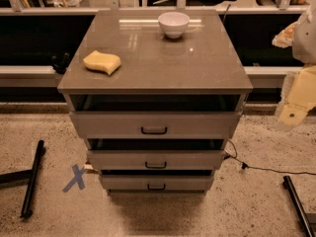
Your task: Open middle drawer
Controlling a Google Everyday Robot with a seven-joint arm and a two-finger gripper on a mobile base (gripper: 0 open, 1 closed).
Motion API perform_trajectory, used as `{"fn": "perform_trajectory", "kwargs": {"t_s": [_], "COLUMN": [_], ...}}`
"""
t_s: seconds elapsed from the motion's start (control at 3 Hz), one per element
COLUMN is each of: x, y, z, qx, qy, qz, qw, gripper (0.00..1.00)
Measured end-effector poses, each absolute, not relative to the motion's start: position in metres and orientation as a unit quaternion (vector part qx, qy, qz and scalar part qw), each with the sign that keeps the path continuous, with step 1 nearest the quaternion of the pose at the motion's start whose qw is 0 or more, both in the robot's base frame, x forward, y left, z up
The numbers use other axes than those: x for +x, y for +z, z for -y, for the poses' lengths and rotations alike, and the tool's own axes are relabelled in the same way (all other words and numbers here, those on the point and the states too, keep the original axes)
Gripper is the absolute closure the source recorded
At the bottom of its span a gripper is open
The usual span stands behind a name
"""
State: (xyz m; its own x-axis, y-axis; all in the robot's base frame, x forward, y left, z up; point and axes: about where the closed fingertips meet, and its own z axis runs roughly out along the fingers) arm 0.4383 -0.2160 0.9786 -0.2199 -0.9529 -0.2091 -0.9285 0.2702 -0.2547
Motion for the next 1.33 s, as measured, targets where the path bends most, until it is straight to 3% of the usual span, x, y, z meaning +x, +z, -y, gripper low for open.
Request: {"fn": "perform_trajectory", "kwargs": {"t_s": [0.67,1.33], "x": [0.446,0.462], "y": [0.948,0.787], "z": [0.218,0.211], "qx": [-0.618,-0.677], "qy": [-0.018,0.1], "qz": [-0.768,-0.709], "qw": [0.165,0.171], "gripper": [0.0,0.0]}}
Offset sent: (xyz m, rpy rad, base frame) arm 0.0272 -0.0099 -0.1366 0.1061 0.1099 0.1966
